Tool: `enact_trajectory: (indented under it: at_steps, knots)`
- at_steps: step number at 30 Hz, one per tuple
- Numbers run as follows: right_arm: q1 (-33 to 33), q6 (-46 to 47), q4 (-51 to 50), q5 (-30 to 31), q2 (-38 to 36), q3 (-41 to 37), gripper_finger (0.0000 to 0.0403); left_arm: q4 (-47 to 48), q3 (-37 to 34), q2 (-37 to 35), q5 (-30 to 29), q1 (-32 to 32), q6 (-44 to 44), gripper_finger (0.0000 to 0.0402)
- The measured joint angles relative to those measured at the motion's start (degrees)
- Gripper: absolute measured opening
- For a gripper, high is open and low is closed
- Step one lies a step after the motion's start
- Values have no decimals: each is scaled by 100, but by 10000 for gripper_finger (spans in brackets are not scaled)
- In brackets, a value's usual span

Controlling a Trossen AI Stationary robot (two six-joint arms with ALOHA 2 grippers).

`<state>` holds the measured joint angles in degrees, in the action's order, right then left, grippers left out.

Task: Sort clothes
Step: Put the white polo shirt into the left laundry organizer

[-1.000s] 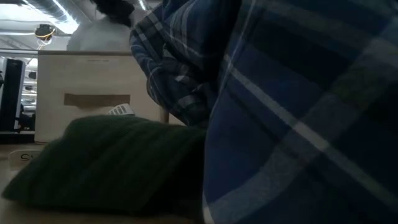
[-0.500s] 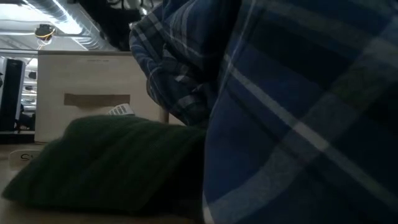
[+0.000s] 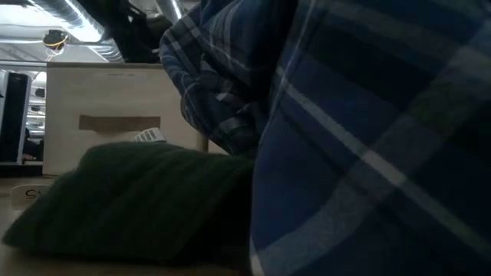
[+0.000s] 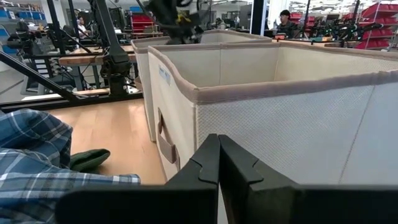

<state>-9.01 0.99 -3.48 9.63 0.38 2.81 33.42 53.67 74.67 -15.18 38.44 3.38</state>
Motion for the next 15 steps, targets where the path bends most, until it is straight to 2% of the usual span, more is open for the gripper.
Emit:
enact_trajectory:
  at_steps: [15]
  knots:
    - [0, 0, -5, 0, 2, 0, 5, 10, 4, 1161, 2, 190, -400, 43]
